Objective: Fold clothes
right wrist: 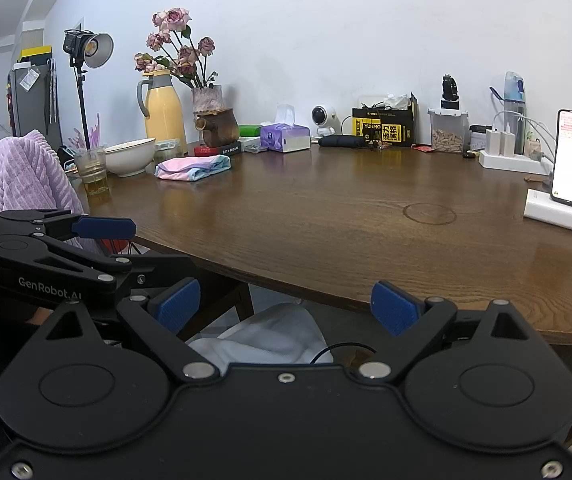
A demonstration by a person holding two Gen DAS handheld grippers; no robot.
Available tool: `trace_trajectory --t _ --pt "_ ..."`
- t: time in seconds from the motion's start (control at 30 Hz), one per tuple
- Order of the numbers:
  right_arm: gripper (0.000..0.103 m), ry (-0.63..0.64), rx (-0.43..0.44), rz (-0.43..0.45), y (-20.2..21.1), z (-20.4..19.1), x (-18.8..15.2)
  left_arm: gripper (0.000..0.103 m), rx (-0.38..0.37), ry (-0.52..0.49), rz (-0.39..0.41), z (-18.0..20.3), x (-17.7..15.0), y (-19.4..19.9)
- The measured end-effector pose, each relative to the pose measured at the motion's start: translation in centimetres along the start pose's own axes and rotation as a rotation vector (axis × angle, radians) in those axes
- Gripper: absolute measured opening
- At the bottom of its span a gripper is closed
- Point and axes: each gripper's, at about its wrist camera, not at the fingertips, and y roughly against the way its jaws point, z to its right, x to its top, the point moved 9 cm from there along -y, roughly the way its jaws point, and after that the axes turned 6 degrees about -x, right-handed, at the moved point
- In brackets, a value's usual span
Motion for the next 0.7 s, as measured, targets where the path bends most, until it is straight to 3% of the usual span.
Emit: trace_trajectory --t 0.7 --pt "0.096 -0.003 0.001 -0.006 -0.05 0.00 -0.15 0.103 0.004 0.000 -0.002 0.45 -0.05 0.28"
